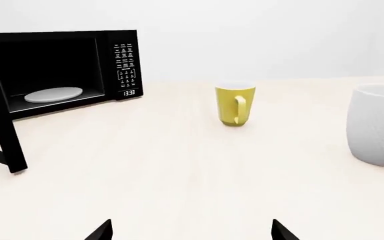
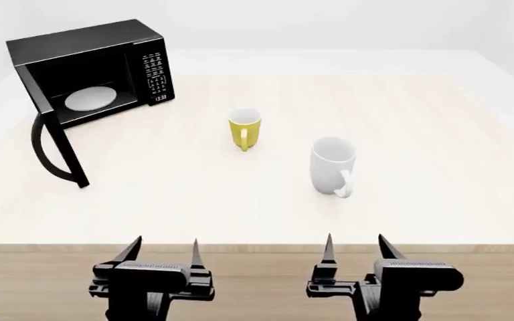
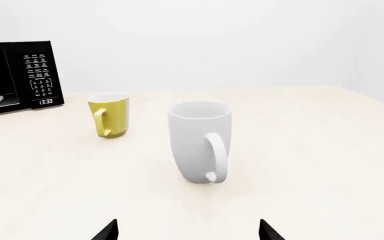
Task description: Close the microwave.
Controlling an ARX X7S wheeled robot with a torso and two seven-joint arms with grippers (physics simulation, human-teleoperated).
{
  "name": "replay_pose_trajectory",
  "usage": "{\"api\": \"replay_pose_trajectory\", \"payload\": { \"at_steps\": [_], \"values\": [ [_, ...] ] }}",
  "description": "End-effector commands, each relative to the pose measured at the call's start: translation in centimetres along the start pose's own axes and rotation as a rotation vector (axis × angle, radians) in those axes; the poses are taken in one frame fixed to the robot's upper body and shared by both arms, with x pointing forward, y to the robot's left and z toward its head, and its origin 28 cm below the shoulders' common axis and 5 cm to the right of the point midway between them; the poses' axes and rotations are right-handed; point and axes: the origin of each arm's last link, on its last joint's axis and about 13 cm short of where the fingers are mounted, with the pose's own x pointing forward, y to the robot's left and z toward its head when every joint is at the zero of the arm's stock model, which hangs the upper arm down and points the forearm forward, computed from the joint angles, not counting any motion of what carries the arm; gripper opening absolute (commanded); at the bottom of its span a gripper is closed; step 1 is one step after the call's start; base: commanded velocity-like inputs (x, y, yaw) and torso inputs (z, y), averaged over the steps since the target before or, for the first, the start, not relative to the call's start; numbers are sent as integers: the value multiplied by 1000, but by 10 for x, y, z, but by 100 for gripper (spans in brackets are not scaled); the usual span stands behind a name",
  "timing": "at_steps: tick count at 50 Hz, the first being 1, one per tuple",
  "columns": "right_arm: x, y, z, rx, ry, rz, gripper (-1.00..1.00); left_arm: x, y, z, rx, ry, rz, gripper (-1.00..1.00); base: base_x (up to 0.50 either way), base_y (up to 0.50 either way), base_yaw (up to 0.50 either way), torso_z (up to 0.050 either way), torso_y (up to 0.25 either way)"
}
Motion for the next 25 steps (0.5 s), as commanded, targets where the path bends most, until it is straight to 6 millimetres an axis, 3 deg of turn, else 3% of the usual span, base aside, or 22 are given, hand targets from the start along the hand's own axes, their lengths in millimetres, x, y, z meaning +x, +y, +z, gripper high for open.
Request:
{"api": "replay_pose_trajectory", "payload": {
  "at_steps": [1, 18, 25],
  "values": [
    [-8, -1, 20, -5, 6, 1, 100, -4, 5, 22, 17, 12, 11, 100, 0, 0, 0, 0, 0],
    [-16, -3, 57, -5, -64, -3, 100, -4, 12, 65, 31, -69, 16, 100, 0, 0, 0, 0, 0],
    [-20, 1, 63, -1, -56, 48, 100, -9, 16, 69, 25, -84, 9, 100, 0, 143, 0, 0, 0]
  ]
}}
